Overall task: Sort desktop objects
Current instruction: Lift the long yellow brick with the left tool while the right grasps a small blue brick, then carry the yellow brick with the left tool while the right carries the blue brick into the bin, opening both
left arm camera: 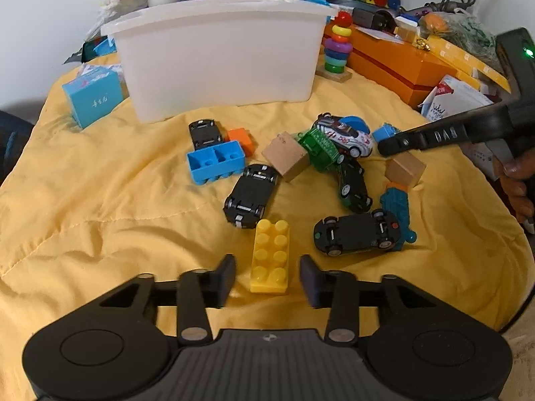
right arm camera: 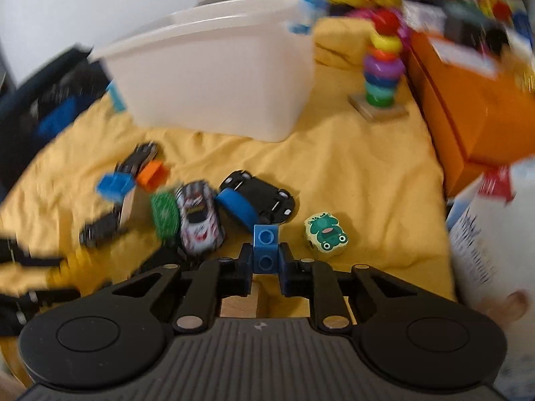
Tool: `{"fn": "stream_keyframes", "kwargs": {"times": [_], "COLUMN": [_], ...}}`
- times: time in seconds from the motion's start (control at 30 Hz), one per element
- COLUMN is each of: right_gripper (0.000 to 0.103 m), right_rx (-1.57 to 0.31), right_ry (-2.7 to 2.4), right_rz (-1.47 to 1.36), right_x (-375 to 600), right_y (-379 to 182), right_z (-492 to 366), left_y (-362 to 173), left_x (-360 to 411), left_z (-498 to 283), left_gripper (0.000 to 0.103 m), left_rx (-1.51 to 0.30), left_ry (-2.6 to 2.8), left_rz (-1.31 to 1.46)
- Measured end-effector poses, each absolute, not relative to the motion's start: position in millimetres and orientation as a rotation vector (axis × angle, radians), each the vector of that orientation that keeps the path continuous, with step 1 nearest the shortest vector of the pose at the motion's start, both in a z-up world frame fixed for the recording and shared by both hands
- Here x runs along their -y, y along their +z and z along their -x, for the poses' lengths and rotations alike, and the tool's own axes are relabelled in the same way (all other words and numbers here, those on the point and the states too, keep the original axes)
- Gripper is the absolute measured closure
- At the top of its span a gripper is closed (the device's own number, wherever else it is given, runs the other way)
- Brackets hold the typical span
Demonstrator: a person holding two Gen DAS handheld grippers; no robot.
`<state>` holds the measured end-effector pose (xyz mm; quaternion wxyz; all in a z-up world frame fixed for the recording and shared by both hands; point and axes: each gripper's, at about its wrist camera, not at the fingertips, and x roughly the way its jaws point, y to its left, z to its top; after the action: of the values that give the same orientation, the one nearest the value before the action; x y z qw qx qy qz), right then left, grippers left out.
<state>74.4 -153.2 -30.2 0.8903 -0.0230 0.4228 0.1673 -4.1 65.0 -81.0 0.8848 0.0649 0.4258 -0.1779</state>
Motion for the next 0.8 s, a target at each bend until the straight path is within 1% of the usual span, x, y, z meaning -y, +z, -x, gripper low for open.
{"fn": "stream_keyframes", "kwargs": {"times": [0.03,0.07,0.1,0.13,0.27,0.37,0.57,0.67,0.8], "right_gripper": [0.086,0.086,0.086,0.086,0.086,0.086,0.086,0.086,0.086], "right_rx": [-0.873,-0.87,-0.871,-0.875,-0.887,-0.843,-0.705,-0.587,-0.493], "right_ry": [0.346,0.345,0.342,0.339,0.342,0.351,0.432,0.46,0.478], "right_rz": [0.08,0.101,0.116,0.125,0.134,0.184,0.157,0.188,0.189], "right_x": [152,151,150,150,150,147,138,121,101], "right_y": [-29,-29,-31,-33,-35,-22,37,71,97], "right_z": [-71,-70,-71,-72,-73,-65,-63,-78,-110], "left_y": [-81,-83,-84,-86,-84,-69,-1,39,83], "left_x": [-63,-62,-60,-59,-59,-62,-71,-77,-76], "left_z": [4,4,2,1,1,2,-9,-36,-85], "left_gripper": [0.055,0.057,0.063,0.076,0.076,0.076,0.076,0.076,0.076], "left_rx": [-0.884,-0.888,-0.898,-0.91,-0.904,-0.873,-0.693,-0.583,-0.459], "left_ry": [-0.378,-0.382,-0.385,-0.387,-0.385,-0.38,-0.366,-0.348,-0.299], "left_rz": [-0.141,-0.145,-0.152,-0.157,-0.168,-0.164,-0.152,-0.138,-0.147]}}
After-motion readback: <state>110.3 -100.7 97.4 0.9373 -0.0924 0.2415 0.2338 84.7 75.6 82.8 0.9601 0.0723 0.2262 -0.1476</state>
